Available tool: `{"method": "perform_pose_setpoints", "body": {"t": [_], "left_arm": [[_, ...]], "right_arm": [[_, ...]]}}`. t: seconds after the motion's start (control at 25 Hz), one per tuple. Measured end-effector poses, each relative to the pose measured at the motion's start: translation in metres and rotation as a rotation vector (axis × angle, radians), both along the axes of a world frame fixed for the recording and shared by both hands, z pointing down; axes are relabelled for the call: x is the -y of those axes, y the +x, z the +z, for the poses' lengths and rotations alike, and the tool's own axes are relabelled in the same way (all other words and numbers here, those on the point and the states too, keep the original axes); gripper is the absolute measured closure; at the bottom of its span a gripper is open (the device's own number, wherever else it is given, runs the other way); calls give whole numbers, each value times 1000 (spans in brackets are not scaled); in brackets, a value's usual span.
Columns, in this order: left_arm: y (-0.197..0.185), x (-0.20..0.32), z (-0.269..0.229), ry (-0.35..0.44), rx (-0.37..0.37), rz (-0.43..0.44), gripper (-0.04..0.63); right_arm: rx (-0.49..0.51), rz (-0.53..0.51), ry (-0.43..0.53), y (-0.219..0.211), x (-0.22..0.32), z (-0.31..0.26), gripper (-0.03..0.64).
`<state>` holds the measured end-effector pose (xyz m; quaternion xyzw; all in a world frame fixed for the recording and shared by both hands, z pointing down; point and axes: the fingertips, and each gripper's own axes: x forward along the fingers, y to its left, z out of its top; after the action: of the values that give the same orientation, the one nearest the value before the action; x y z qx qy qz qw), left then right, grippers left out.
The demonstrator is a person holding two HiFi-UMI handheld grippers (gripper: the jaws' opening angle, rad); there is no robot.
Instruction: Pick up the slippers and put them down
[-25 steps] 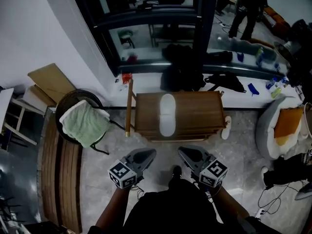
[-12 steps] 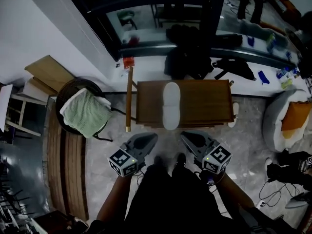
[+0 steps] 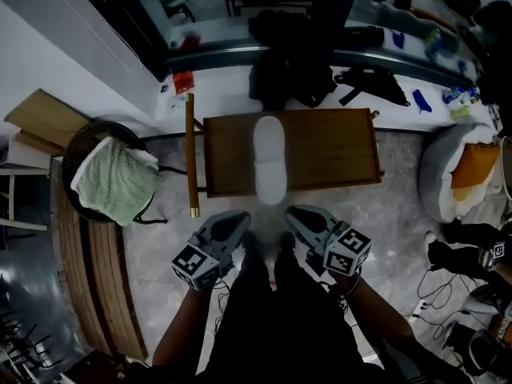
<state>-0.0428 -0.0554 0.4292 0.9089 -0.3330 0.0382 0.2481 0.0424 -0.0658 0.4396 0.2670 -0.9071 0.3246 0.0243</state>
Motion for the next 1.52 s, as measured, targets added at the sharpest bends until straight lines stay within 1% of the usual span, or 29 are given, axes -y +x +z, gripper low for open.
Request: {"method": "perform_pose_setpoints", "body": {"t": [0.16,0.36,0.48,0.64,0.72,0.76,0.8,0.88,1.0,1.12,1.2,1.36,1.52], "left_arm": [[1,2,21,-5,-7,12,592],[10,-4,63,-55,0,39,592],[13,-4,88,-93,-9,35,592],[16,3,116,-113,-22,27,592],[17,3,127,-111,-30,19,592],[17,2,131,-106,-29,18,592],[17,0,136,-101,-25,21,592],[19,-5,145,-99,-16,35,592],[23,-8,160,-103,-17,46,592],[23,-9,175,-106,-16,54,592],[23,-7,184,-101,-11,56,592],[20,0,196,-80,5,53,592],[22,3,202,-74,9,60,592]], "right_arm": [[11,23,-63,2,2,30,591],[25,44,-129,0,3,73,591],[47,68,-160,-1,7,96,589],[77,95,-200,1,15,125,581],[88,102,-232,2,15,140,547],[102,107,-258,1,14,147,515],[121,115,-290,1,12,153,501],[153,138,-345,3,9,163,495],[148,140,-372,5,8,177,487],[177,142,-426,4,6,195,440],[196,162,-452,4,9,205,437],[185,192,-491,4,15,225,436],[244,193,-559,-2,17,233,437]]}}
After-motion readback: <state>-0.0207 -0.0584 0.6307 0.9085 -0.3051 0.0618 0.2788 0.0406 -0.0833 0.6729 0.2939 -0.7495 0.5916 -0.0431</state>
